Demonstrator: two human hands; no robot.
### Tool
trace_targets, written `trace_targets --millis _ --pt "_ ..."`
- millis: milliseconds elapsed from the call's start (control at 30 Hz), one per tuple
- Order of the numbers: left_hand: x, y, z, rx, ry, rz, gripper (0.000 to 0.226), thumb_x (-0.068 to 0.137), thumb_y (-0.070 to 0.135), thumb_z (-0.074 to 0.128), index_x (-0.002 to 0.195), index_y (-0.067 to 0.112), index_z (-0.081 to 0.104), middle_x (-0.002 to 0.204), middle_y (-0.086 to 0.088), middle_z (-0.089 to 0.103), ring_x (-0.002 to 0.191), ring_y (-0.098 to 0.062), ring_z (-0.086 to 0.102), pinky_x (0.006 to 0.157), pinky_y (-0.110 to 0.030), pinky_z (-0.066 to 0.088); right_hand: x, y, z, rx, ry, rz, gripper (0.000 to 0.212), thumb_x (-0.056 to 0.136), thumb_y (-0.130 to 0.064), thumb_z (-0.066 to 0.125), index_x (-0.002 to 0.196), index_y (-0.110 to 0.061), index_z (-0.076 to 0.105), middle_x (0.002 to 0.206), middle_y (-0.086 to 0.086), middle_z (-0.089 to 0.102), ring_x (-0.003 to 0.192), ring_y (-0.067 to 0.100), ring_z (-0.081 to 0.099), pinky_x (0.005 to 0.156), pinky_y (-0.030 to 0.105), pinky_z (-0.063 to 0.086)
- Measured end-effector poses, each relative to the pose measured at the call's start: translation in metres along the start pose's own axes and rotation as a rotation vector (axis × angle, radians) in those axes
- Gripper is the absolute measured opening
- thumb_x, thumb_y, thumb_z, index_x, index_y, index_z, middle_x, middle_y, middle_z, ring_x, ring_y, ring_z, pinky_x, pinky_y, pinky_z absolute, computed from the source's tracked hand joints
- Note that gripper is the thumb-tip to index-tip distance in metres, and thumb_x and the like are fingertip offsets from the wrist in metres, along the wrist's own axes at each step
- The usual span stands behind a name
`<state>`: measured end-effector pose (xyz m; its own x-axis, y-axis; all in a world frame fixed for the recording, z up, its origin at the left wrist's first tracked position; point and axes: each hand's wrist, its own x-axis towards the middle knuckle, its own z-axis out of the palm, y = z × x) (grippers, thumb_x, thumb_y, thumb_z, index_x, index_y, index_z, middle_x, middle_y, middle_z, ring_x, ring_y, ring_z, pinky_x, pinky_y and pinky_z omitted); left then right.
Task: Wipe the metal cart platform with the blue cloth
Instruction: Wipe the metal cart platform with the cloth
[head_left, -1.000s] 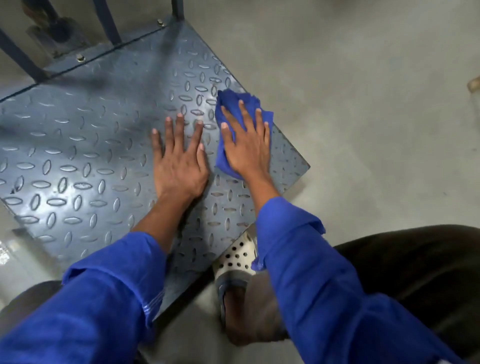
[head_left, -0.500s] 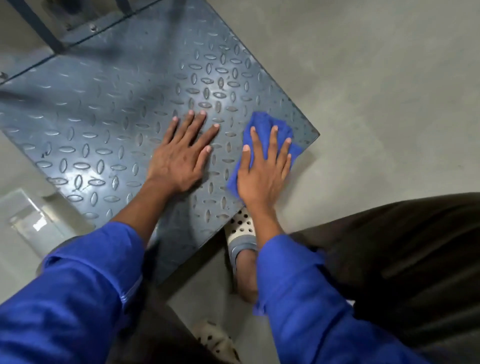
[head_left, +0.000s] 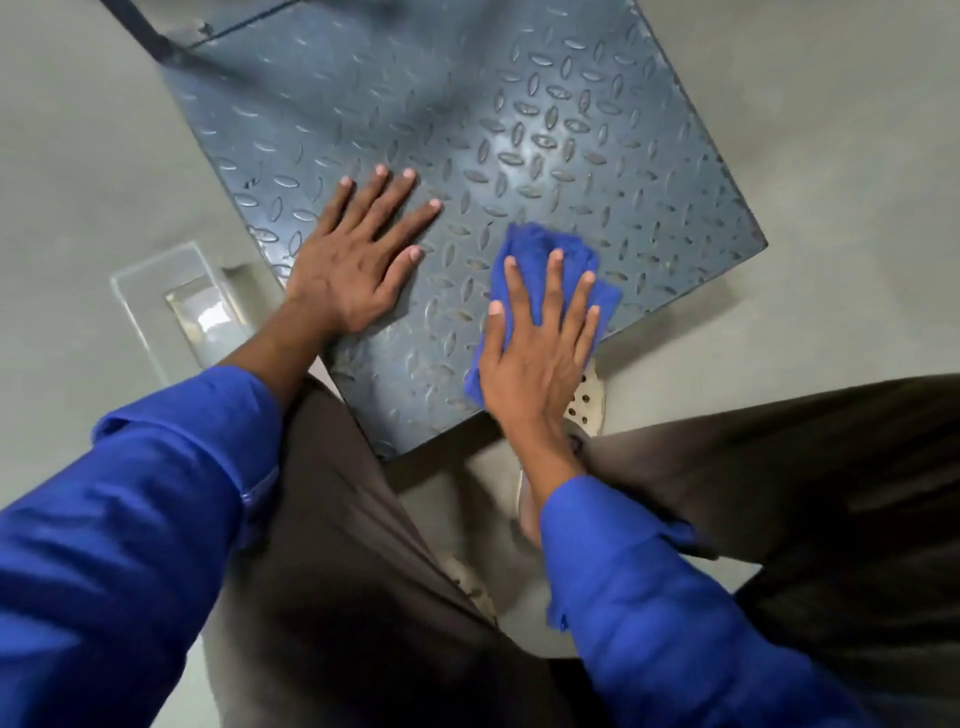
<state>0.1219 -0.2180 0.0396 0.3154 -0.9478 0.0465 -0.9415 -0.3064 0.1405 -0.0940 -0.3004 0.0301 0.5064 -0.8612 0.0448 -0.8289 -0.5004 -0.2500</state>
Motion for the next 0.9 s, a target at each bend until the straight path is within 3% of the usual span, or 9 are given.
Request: trace_targets --millis 100,200,400,600,700,900 --pt "-0.001 -0.001 -0.001 -0.008 0.012 0.007 0.057 0.117 0.044 0.025 0.172 0.032 0.024 0.181 -0.005 0.018 0.168 -0.030 0.014 0.135 -0.055 0.012 -0.063 -0.047 0.005 0.024 -0.139 -0.242 0.055 0.114 -0.052 0.032 0.168 -0.043 0.028 0.181 -0.003 0.011 0.168 0.033 0.000 0.133 0.057 0.013" --pt "-0.008 -0.004 -0.005 -0.036 0.024 -0.035 0.056 0.117 0.043 0.025 0.172 0.031 0.027 0.180 -0.006 0.020 0.167 -0.030 0.015 0.135 -0.054 0.012 -0.057 -0.035 0.009 0.044 -0.123 -0.335 0.053 0.114 -0.052 0.034 0.166 -0.044 0.033 0.180 -0.004 0.017 0.168 0.032 0.007 0.132 0.056 0.017" --pt "-0.031 -0.008 -0.005 -0.074 0.044 -0.185 0.060 0.116 0.046 0.025 0.172 0.023 0.027 0.180 -0.007 0.020 0.168 -0.029 0.014 0.136 -0.052 0.009 -0.011 -0.006 0.008 -0.014 0.014 -0.025 0.052 0.112 -0.052 0.038 0.163 -0.045 0.040 0.179 -0.002 0.024 0.167 0.033 0.014 0.131 0.059 0.019" --pt "-0.034 -0.010 -0.002 -0.106 0.081 -0.256 0.059 0.116 0.038 0.027 0.171 0.019 0.029 0.179 -0.007 0.023 0.167 -0.029 0.017 0.136 -0.050 0.010 -0.096 -0.090 0.021 0.015 -0.114 -0.242 0.058 0.114 -0.050 0.034 0.170 -0.036 0.027 0.180 0.011 0.012 0.165 0.048 0.006 0.128 0.067 0.017" --pt "-0.045 -0.014 -0.001 -0.152 0.140 -0.320 0.056 0.116 0.033 0.031 0.169 0.017 0.035 0.177 -0.010 0.028 0.166 -0.033 0.020 0.136 -0.048 0.009 -0.102 -0.103 0.028 0.035 -0.125 -0.248 0.059 0.114 -0.050 0.035 0.170 -0.033 0.026 0.180 0.012 0.011 0.164 0.051 0.006 0.128 0.068 0.016" --pt "-0.060 -0.015 -0.001 -0.129 0.122 -0.350 0.058 0.117 0.037 0.030 0.172 0.020 0.027 0.180 -0.009 0.020 0.168 -0.032 0.012 0.136 -0.044 0.004 0.000 -0.051 0.024 -0.049 0.031 0.041 0.059 0.113 -0.057 0.024 0.170 -0.039 0.026 0.180 0.006 0.015 0.166 0.044 0.011 0.130 0.061 0.015"
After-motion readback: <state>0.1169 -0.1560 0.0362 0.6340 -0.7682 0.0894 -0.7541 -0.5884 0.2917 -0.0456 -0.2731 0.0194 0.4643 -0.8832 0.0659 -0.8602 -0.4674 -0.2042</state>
